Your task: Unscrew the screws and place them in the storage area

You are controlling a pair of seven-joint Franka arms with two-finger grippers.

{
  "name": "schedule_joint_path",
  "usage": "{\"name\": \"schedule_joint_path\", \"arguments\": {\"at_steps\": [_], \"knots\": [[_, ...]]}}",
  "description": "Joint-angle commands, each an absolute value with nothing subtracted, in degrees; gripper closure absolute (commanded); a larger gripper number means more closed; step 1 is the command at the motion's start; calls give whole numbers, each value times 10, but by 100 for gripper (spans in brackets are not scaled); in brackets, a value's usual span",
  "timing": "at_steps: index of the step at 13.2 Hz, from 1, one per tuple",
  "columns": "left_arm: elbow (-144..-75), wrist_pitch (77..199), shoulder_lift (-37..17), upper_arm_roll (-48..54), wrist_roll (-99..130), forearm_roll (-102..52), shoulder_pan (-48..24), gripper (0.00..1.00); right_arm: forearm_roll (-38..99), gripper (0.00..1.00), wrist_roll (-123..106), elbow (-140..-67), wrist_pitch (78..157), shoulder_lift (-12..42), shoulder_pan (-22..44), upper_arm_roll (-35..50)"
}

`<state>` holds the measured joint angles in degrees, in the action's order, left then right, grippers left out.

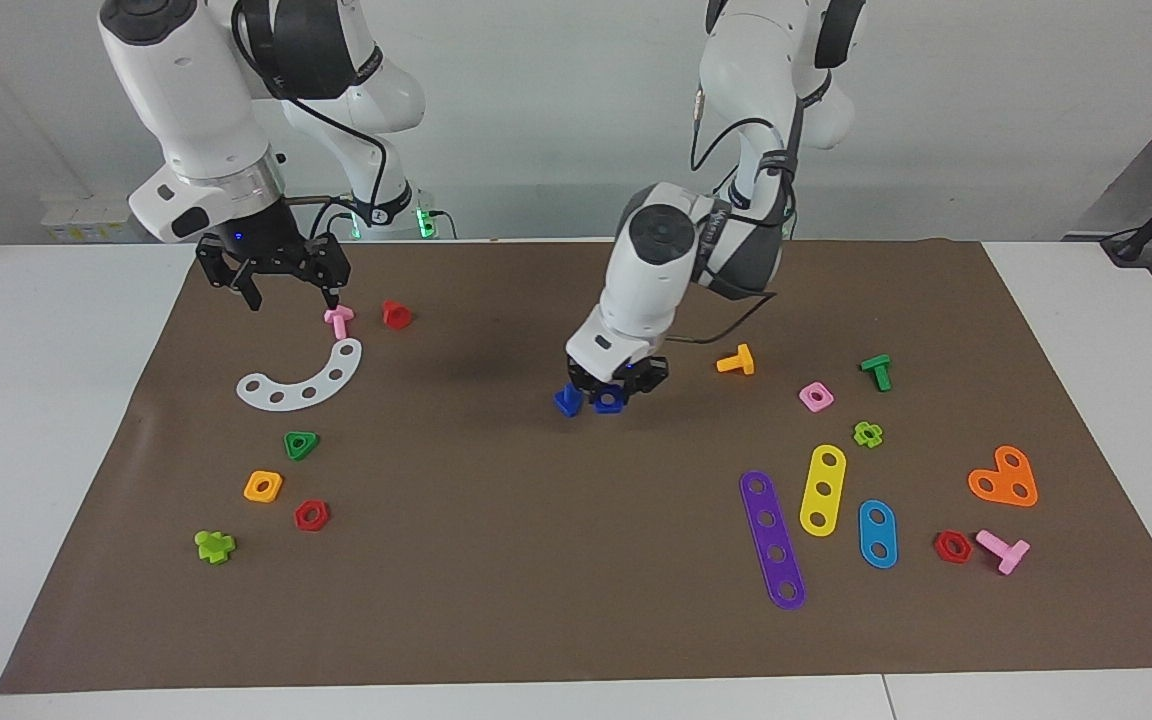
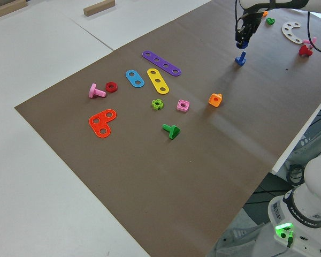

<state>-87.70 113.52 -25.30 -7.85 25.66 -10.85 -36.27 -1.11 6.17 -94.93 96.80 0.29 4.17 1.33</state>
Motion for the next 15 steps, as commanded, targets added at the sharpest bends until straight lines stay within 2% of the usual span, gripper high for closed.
{"name": "schedule_joint_path", "arguments": {"at_steps": [1, 4, 8, 9, 10, 11, 15], "knots": [[-881, 1092, -243, -74, 213, -122, -275, 100, -6, 5, 48, -970, 993, 0, 60, 20], [-966, 1094, -210, -74, 76, -120, -206, 100, -8, 5, 117, -1010, 1055, 10, 114, 20], [-1058, 1134, -179, -76, 46, -120, -198, 100, -24, 5, 239, -1021, 1143, 76, 203, 20], [-1087, 1173, -171, -76, 46, -120, -202, 65, -31, 5, 275, -1021, 1169, 96, 227, 20], [-1109, 1212, -167, -76, 46, -120, -203, 7, -33, 5, 301, -1021, 1189, 115, 245, 20], [-1114, 1225, -166, -76, 46, -120, -204, 0, -34, 5, 316, -1021, 1209, 134, 262, 19], [-1078, 1202, -170, -81, 43, -120, -181, 0, -34, 11, 341, -1022, 1270, 193, 309, 20]]}}
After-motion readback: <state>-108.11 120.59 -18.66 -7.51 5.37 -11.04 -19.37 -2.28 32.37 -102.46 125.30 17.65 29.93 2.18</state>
